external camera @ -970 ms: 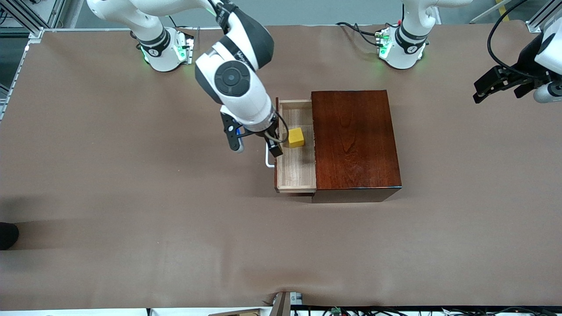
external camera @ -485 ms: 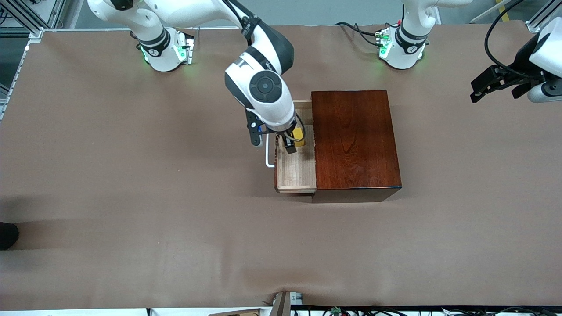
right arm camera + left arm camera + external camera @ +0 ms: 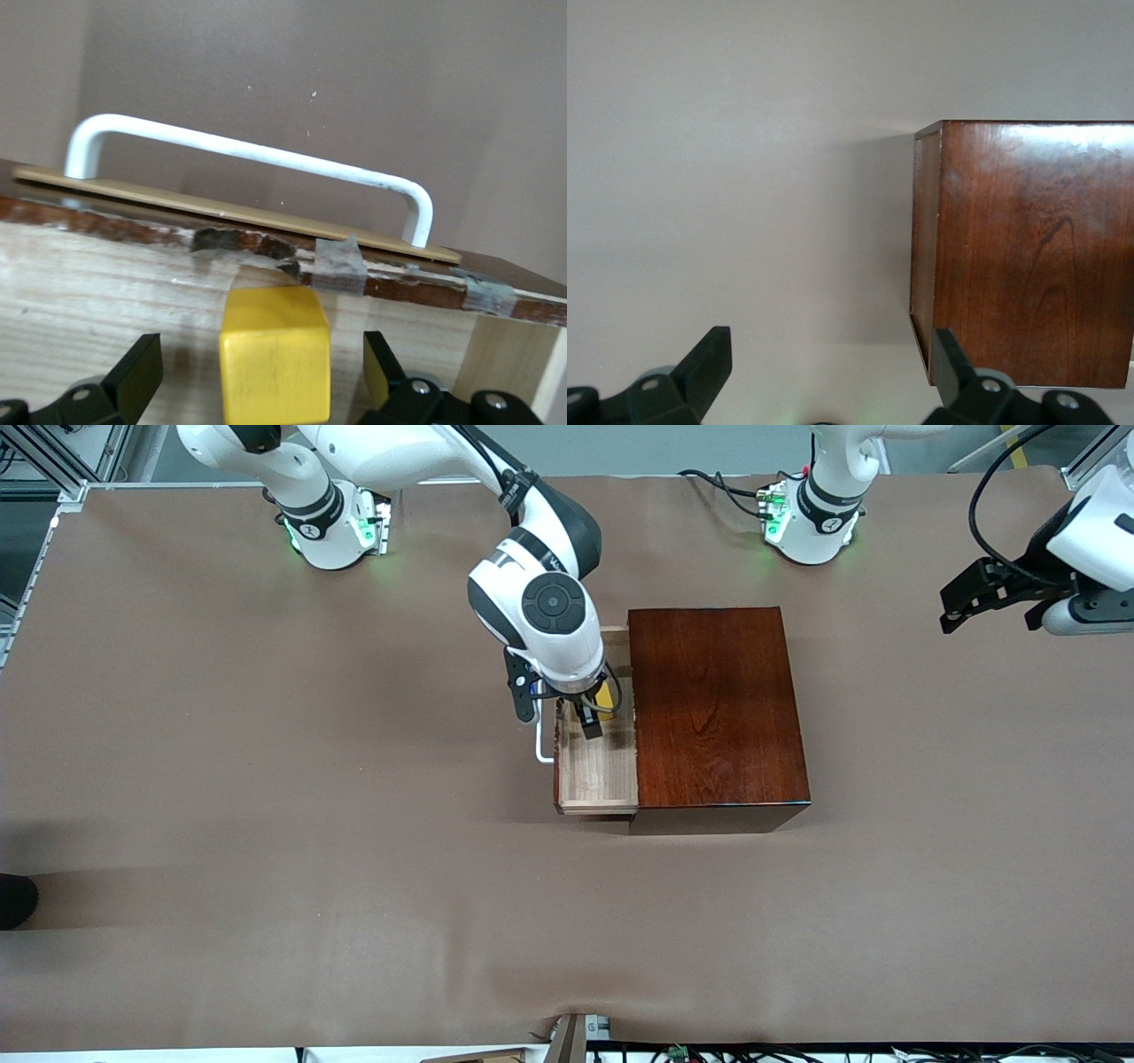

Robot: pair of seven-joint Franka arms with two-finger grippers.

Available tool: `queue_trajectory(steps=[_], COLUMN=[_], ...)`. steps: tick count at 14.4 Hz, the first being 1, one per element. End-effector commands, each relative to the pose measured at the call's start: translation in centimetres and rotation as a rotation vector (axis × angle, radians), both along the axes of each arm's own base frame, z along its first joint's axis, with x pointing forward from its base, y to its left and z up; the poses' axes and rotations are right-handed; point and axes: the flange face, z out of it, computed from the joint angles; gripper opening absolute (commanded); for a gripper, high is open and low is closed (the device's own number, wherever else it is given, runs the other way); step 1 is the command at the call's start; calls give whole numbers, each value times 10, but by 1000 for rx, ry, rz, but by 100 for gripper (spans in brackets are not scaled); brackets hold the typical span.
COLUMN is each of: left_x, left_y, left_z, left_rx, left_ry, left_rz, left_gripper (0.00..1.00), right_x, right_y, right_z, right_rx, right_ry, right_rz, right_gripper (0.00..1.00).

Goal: Open drawer, take yellow block, close drawer
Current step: 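Close the right gripper on the yellow cube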

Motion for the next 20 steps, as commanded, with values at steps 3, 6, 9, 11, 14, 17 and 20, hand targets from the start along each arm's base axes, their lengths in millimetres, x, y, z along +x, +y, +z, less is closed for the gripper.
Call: queue_trajectory(steps=[3, 6, 9, 11, 14, 17, 20], left_x=[3, 2, 2, 3, 4, 3, 2], left_y=[-1, 0, 4, 11, 21, 25, 27], left_z=[-1, 0, -1, 0, 0, 3, 3], left_rx=[-10, -10, -8, -1, -1, -1, -1], left_ry=[-7, -7, 0, -2, -4, -7, -6], left_rz=[-22, -21, -7, 0, 19, 25, 29], left_gripper=[100, 100, 100, 100, 100, 100, 100], right_x=[-5, -14, -12, -9, 1, 32, 62], right_y=[13, 19, 20, 18, 12, -8, -33], right_z=[-17, -20, -18, -14, 4, 45, 76], right_rx=[-25, -58, -60, -57, -45, -31, 25], right_ry=[-25, -53, -65, -66, -70, -48, -33], right_rz=[-12, 26, 31, 27, 12, -43, -108], right_gripper=[100, 60, 0, 0, 0, 0, 0])
